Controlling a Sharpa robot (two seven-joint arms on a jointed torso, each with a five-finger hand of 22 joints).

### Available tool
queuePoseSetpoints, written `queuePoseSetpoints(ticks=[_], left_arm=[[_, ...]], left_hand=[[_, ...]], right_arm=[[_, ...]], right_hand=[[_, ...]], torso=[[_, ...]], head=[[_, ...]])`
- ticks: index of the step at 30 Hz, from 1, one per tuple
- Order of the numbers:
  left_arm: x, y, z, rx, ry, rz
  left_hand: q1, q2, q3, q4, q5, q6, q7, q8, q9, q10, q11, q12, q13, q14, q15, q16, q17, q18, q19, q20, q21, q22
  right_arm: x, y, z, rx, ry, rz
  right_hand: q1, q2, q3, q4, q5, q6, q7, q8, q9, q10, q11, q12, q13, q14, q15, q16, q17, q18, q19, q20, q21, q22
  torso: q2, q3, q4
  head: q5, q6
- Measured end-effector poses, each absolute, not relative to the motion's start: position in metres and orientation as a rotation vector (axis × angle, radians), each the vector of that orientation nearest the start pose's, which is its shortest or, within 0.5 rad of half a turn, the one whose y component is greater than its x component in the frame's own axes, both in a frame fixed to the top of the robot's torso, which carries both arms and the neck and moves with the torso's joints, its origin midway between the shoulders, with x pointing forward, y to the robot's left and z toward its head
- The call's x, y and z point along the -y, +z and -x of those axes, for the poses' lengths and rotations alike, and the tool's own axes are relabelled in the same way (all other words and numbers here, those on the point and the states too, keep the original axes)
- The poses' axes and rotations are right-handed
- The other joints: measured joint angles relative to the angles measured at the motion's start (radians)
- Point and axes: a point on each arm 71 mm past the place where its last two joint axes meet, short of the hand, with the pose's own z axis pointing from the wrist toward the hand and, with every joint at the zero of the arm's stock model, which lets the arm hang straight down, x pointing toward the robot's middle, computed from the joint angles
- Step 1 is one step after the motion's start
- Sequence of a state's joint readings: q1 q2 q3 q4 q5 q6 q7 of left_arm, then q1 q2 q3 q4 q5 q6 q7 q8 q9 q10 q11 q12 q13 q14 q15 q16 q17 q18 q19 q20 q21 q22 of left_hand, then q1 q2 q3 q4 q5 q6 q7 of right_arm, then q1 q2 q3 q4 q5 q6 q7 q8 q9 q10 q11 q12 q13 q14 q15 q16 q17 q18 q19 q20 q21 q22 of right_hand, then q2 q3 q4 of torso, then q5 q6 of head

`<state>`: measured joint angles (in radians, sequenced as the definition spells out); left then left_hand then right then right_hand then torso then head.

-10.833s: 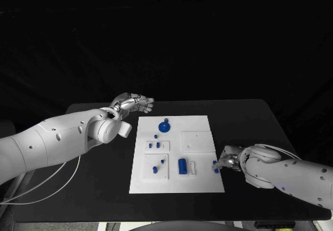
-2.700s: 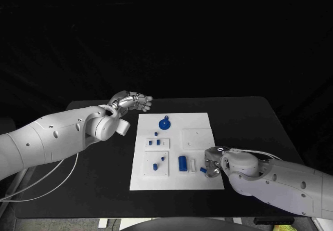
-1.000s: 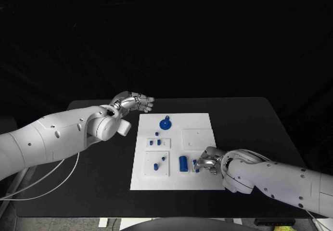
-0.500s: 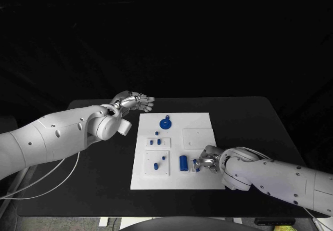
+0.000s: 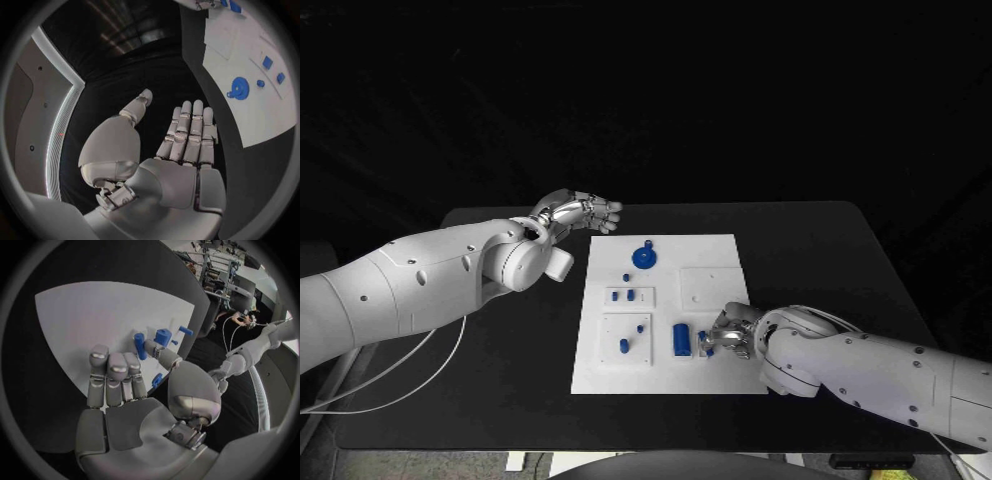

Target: Assemble the parts on the task board

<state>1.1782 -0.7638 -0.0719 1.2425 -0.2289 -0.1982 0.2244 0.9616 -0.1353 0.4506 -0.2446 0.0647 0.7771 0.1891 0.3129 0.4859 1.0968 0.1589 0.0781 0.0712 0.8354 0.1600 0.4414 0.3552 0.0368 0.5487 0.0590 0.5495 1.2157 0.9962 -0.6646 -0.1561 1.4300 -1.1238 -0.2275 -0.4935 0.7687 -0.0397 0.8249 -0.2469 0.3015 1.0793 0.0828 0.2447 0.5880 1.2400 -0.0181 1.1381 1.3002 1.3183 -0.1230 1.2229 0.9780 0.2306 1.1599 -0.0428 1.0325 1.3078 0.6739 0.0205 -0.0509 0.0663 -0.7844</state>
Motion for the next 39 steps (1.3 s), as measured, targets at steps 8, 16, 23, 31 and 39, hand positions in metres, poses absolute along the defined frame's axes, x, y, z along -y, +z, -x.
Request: queuePoseSetpoints(ticks=[8,16,23,31,39], left_arm=[[-0.2491,-0.2263,-0.525,-1.649,-1.262,1.004],[-0.249,-0.2264,-0.5249,-1.65,-1.261,1.004],[-0.249,-0.2264,-0.525,-1.651,-1.261,1.004],[-0.249,-0.2265,-0.525,-1.652,-1.26,1.004],[-0.2493,-0.2265,-0.525,-1.652,-1.259,1.004]], left_hand=[[0.0,0.0,0.0,0.0,0.0,0.0,0.0,0.0,0.0,0.0,0.0,0.0,0.0,0.0,0.0,0.0,0.001,0.0,0.0,0.0,0.0,0.0],[0.0,0.0,0.0,0.0,0.0,0.0,0.0,0.0,0.0,0.0,0.0,0.0,0.0,0.0,0.0,0.0,0.001,0.0,0.0,0.0,0.0,0.001],[0.0,0.0,0.0,0.0,0.0,0.0,0.0,0.0,0.0,0.0,0.0,0.0,0.0,0.0,0.0,0.0,0.002,0.0,0.0,0.0,0.0,0.001],[0.0,0.0,0.002,0.002,0.0,0.0,0.0,0.0,0.0,0.0,0.0,0.0,0.0,0.0,0.0,0.0,0.002,0.0,0.0,0.0,-0.004,0.002],[0.0,0.0,0.002,0.002,0.0,0.0,0.0,0.0,0.0,0.0,0.0,0.0,0.0,0.0,0.0,0.0,0.003,0.0,0.0,0.0,-0.004,0.002]], right_arm=[[0.161,-0.3466,-0.421,-2.302,0.432,-0.305],[0.1612,-0.3485,-0.4199,-2.314,0.426,-0.3],[0.1609,-0.3484,-0.4199,-2.315,0.427,-0.298],[0.16,-0.3482,-0.4189,-2.316,0.436,-0.295],[0.1636,-0.3482,-0.4186,-2.317,0.44,-0.293]], right_hand=[[-0.03,-0.03,-0.039,0.023,-0.012,0.002,-0.002,0.006,0.004,0.0,0.0,0.0,0.0,0.004,-0.004,0.0,0.0,0.0,0.002,0.002,0.0,0.0],[-0.069,-0.112,-0.053,0.09,-0.223,0.004,-0.004,0.002,-0.001,0.009,-0.009,-0.004,0.0,0.002,-0.01,0.0,0.0,0.001,0.005,-0.005,-0.004,0.0],[-0.065,-0.16,-0.044,0.127,-0.247,0.004,-0.004,0.002,-0.003,0.009,-0.009,-0.004,0.0,0.002,-0.01,0.0,0.0,0.001,0.009,-0.013,-0.004,0.0],[-0.062,-0.164,-0.041,0.13,-0.247,0.001,-0.001,0.002,-0.003,0.009,-0.009,-0.004,0.0,0.002,-0.009,0.0,0.0,0.001,0.009,-0.013,-0.004,0.0],[-0.024,-0.153,-0.052,0.108,-0.247,-0.003,-0.002,0.002,-0.002,0.009,-0.009,-0.004,0.0,0.002,-0.009,0.0,0.0,0.001,0.009,-0.013,-0.004,0.0]], torso=[[0.0,-0.0006,0.0002],[0.0,-0.0006,0.0001],[0.0,-0.0002,-0.0008],[0.0,0.0003,-0.0008],[0.0,-0.0002,-0.0003]], head=[[0.001,-0.003],[0.002,-0.003],[0.003,-0.003],[0.003,-0.004],[0.003,-0.002]])
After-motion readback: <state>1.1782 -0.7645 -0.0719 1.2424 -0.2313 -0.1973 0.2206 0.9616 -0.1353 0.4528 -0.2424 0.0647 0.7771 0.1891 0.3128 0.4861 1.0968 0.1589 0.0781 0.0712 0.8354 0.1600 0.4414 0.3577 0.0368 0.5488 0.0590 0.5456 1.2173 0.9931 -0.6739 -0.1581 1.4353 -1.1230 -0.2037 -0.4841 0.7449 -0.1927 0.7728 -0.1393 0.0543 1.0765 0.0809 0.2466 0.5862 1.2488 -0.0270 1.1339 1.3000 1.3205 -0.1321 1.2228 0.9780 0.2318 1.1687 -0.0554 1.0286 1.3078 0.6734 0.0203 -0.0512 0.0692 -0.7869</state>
